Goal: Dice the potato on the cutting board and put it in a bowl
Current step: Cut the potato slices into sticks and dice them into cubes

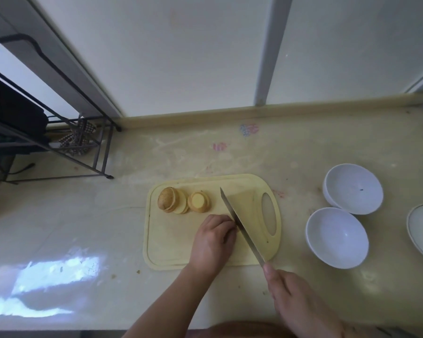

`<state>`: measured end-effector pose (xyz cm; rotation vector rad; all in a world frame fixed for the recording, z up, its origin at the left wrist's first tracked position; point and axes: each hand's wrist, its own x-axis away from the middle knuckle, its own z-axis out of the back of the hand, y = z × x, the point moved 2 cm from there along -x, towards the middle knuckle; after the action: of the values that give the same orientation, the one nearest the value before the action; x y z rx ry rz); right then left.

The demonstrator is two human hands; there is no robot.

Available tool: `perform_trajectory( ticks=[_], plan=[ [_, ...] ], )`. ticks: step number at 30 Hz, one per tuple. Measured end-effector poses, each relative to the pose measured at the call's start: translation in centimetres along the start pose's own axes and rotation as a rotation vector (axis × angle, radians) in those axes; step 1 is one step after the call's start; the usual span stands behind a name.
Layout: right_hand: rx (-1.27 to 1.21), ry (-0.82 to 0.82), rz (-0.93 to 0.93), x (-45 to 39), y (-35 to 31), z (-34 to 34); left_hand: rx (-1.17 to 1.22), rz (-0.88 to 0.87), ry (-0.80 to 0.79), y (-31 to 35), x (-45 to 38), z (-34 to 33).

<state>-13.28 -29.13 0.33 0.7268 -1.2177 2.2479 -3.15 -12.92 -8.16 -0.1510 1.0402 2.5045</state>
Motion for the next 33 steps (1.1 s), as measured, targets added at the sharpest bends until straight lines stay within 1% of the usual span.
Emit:
perform_trajectory(
  ticks=[2,5,7,10,13,15,18,20,22,24,28,30,33],
  plan=[
    [0.039,0.033,-0.023,-0.1,-0.1,-0.2,0.017,0.005,0.002,-0.1,0.0,0.0],
    [0.041,-0.024,0.069,-1.2,-0.4,-1.1,0.038,-0.003,0.018,-0.1,0.0,0.1],
    [0.027,-0.031,0.102,-1.7,-0.5,-1.5,0.035,-0.008,0.023,-0.1,0.0,0.1],
    [0.007,-0.013,0.103,-1.7,-0.3,-1.1,0.028,-0.02,0.007,-0.1,0.1,0.4],
    [-0.01,-0.028,0.08,-1.1,0.2,-0.5,0.014,-0.035,-0.024,0.0,0.0,0.7],
    [-0.051,-0.032,0.071,-0.6,0.8,-0.1,0.0,-0.031,-0.076,-0.2,-0.3,1.0],
    [-0.162,-0.064,0.049,0.0,0.9,1.2,-0.028,-0.032,-0.223,-0.3,-1.7,1.6],
    [-0.284,-0.115,-0.024,0.2,0.7,2.0,-0.067,-0.091,-0.328,-0.4,-2.7,1.6],
    [-0.37,-0.147,-0.08,0.0,0.7,2.5,-0.085,-0.131,-0.378,-0.4,-3.2,1.4],
    [-0.366,-0.141,-0.085,-0.5,0.9,2.5,-0.079,-0.074,-0.339,-0.2,-3.4,1.1],
    [-0.274,-0.09,-0.029,-1.6,1.2,1.6,-0.045,0.117,-0.162,0.7,-2.9,-0.1],
    [-0.187,-0.054,0.006,-2.0,1.2,0.8,-0.049,0.156,-0.112,1.1,-2.5,-0.6],
    [-0.109,-0.028,0.043,-2.2,1.3,-0.1,-0.052,0.168,-0.087,1.0,-2.1,-0.6]
  ],
)
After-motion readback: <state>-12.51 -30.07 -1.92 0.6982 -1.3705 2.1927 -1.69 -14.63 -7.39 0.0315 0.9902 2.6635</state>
